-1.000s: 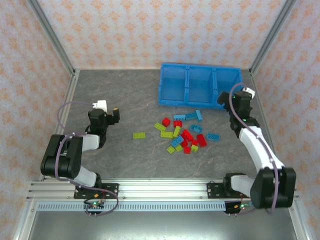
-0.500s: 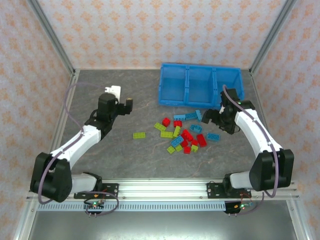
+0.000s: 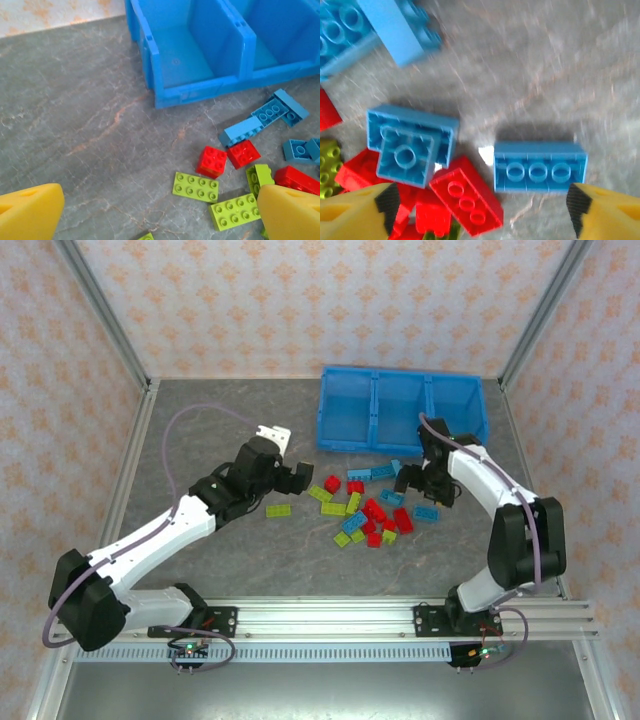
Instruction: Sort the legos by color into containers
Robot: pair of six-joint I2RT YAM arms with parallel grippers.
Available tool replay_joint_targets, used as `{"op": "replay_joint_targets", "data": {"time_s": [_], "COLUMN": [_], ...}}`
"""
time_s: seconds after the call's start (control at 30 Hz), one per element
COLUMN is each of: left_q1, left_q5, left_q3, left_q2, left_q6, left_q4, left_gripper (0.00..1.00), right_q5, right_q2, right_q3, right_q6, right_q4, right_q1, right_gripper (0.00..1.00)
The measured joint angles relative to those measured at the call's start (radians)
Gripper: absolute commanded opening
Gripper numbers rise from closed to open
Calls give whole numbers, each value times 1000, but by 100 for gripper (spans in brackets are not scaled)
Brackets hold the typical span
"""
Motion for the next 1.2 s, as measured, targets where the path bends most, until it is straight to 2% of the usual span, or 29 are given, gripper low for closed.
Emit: {"op": "replay_joint_targets", "data": {"time_s": [0.07,0.2,0.47,0.6,0.87,1.07,1.2], "left_q1": [0,0,0,0,0,0,0], "left_q5": [2,6,6,6,6,6,5], "left_q3": [0,4,5,5,5,3,-3], "left_q2": [11,27,29,29,29,27,25], "left_q6": [1,3,0,0,0,-1,-8], "left_q4": [-6,-18,-18,-18,-18,-18,-18], "left_gripper": [100,100,100,100,100,100,100], "right_q5": [16,10,-20,-22,-31,-24,-17], "right_q2": [39,121,213,275,330,322,231], "right_q3": [22,47,103,142,153,148,95], "right_q6": [-27,-82,-149,-161,-189,-188,-167], "right_q4": [50,137,186,188,173,158,157], "right_q1": [0,0,4,8,27,26,26], "right_gripper": [63,62,51,48,30,21,17]}}
